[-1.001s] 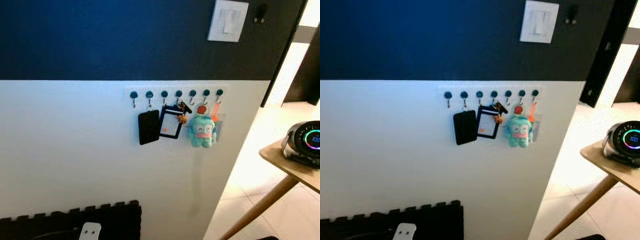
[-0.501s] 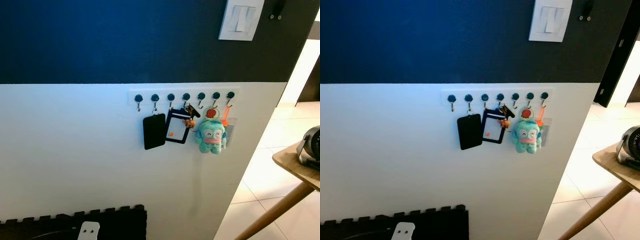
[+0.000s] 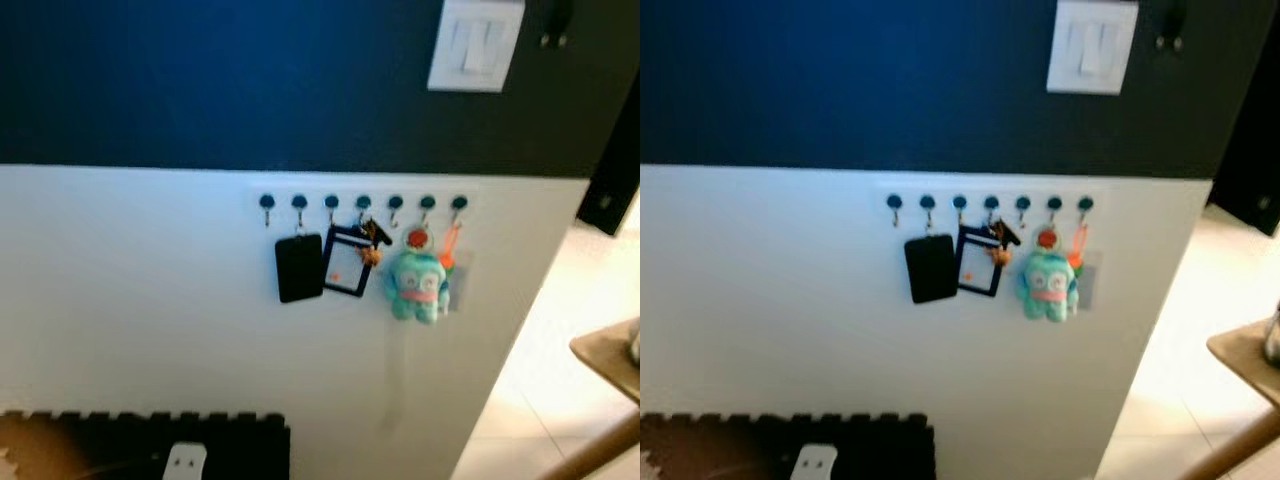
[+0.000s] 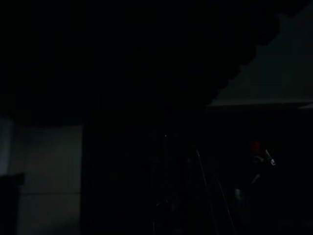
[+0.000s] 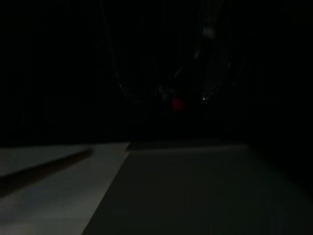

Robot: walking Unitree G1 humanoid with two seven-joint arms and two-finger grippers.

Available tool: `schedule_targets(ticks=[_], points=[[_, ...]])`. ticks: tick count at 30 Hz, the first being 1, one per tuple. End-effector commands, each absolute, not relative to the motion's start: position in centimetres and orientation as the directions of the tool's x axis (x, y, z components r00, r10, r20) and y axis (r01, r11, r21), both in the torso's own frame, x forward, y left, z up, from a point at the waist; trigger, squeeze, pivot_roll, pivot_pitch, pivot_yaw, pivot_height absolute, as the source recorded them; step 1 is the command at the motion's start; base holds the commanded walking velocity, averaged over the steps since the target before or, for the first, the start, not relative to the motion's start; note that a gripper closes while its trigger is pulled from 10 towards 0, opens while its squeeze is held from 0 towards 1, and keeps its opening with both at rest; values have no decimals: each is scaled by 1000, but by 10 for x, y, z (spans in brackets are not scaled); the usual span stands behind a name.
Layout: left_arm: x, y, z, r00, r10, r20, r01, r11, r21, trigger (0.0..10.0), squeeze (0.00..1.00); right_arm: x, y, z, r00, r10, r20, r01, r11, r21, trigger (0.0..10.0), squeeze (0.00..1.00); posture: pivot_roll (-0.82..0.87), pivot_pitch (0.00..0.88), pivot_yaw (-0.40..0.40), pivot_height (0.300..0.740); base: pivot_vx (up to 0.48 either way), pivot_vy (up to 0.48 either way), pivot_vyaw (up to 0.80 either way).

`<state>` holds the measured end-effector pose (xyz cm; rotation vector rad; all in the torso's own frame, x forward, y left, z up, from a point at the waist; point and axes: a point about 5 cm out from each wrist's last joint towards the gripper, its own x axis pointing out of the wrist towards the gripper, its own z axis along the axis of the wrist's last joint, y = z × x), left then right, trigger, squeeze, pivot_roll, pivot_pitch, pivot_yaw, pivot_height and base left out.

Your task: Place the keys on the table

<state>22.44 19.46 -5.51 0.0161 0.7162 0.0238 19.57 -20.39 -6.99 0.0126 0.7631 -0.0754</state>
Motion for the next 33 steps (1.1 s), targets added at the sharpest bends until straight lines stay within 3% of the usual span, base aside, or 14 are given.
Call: schedule_targets(ticks=[1,12,19,33], points=[[221,195,-58,742,33,-670,-26,999,21,10000,0,193,-204,-71,713,-61,-698,70,997,-16,10000,0,45,13,-33,740,0,0,0],[222,196,-57,741,25,-671,11,999,50,10000,0,195,-204,-71,714,-58,-697,62,998,-19,10000,0,44,15,-34,740,0,0,0],[222,197,-57,732,25,-681,28,997,67,10000,0,194,-203,-71,713,-57,-698,63,998,-17,10000,0,46,17,-33,740,0,-411,0],[223,198,-57,731,24,-682,41,996,79,10000,0,198,-208,-68,731,-67,-679,74,997,-19,10000,0,45,19,-26,740,0,0,0]])
